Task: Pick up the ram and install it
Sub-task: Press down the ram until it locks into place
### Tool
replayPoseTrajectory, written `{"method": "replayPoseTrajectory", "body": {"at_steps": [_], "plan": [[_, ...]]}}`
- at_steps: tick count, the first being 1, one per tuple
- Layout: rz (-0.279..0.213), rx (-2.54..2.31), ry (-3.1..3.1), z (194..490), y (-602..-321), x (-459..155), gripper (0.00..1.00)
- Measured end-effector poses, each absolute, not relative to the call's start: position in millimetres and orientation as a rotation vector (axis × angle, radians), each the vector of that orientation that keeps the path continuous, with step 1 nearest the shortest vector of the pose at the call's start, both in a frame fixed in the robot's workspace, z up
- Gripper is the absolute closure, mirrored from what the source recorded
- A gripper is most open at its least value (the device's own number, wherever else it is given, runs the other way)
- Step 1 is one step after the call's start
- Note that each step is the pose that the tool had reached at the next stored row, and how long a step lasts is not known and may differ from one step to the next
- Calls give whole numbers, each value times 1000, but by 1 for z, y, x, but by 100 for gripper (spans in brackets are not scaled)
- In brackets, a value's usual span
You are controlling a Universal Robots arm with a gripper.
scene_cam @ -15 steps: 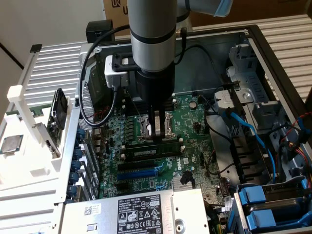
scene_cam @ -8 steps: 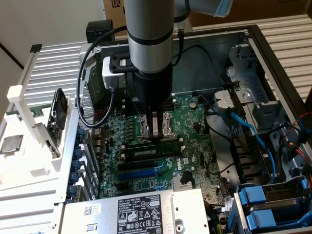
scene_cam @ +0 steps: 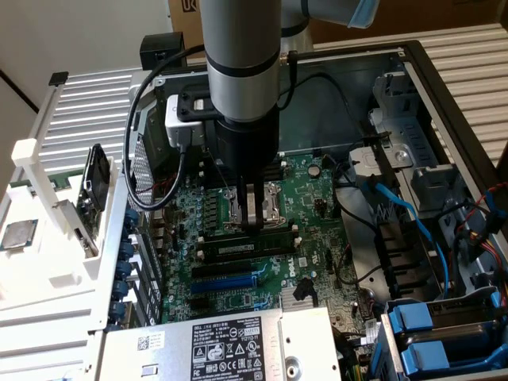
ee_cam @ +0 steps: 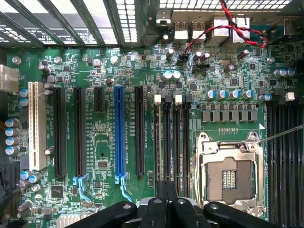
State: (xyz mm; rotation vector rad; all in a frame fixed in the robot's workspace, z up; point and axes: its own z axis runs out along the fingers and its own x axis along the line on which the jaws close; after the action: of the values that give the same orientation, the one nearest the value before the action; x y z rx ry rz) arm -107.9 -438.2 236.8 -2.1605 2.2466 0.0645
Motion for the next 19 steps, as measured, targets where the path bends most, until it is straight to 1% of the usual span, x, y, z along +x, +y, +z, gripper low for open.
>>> {"method": "replayPoseTrajectory", "body": {"at_steps": [19], "plan": [[64, -2161, 2247, 231, -438, -108, 89]]}}
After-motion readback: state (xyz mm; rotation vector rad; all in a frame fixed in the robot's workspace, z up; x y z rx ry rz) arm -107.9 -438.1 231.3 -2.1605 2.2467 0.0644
